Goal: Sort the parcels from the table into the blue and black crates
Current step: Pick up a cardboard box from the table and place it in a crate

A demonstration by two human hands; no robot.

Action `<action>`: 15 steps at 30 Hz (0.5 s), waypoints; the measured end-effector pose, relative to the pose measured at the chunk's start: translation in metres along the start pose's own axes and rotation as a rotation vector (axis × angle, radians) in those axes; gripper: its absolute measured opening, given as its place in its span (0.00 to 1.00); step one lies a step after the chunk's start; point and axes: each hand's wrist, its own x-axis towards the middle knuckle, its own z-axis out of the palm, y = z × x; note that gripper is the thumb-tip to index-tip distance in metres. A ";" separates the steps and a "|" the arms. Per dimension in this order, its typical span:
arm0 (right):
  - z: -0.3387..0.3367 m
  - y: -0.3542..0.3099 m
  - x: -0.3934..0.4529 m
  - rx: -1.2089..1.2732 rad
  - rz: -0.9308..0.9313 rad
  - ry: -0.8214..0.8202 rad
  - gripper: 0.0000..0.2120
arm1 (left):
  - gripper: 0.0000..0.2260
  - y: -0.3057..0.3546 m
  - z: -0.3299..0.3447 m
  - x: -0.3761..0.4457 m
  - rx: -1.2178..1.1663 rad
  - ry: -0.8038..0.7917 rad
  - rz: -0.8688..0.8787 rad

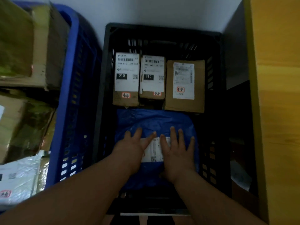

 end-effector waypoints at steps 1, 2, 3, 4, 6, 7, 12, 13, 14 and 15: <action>-0.004 -0.002 -0.001 -0.042 -0.019 0.044 0.64 | 0.61 -0.008 -0.004 -0.004 0.045 0.057 0.002; -0.006 -0.004 -0.002 -0.066 -0.032 0.077 0.62 | 0.62 -0.014 -0.005 -0.006 0.079 0.107 -0.010; -0.005 -0.006 -0.001 -0.073 -0.037 0.093 0.60 | 0.63 -0.017 -0.002 -0.007 0.083 0.127 -0.027; -0.002 -0.008 0.000 -0.068 -0.037 0.095 0.59 | 0.63 -0.016 0.004 -0.005 0.058 0.117 -0.044; 0.009 -0.011 0.006 -0.050 -0.029 0.091 0.55 | 0.62 -0.011 0.021 0.004 -0.044 0.070 -0.085; 0.015 -0.012 0.010 -0.037 -0.019 0.088 0.54 | 0.60 -0.007 0.028 0.012 -0.094 0.072 -0.103; 0.026 -0.016 0.022 -0.021 0.025 0.069 0.53 | 0.51 -0.001 0.041 0.030 -0.129 0.132 -0.149; 0.024 -0.018 0.019 -0.029 0.030 0.059 0.54 | 0.50 -0.001 0.041 0.026 -0.117 0.131 -0.151; 0.022 -0.017 0.016 -0.027 0.032 0.056 0.55 | 0.50 -0.001 0.039 0.022 -0.107 0.135 -0.149; 0.019 -0.016 0.013 -0.026 0.032 0.054 0.57 | 0.52 -0.001 0.035 0.016 -0.100 0.133 -0.148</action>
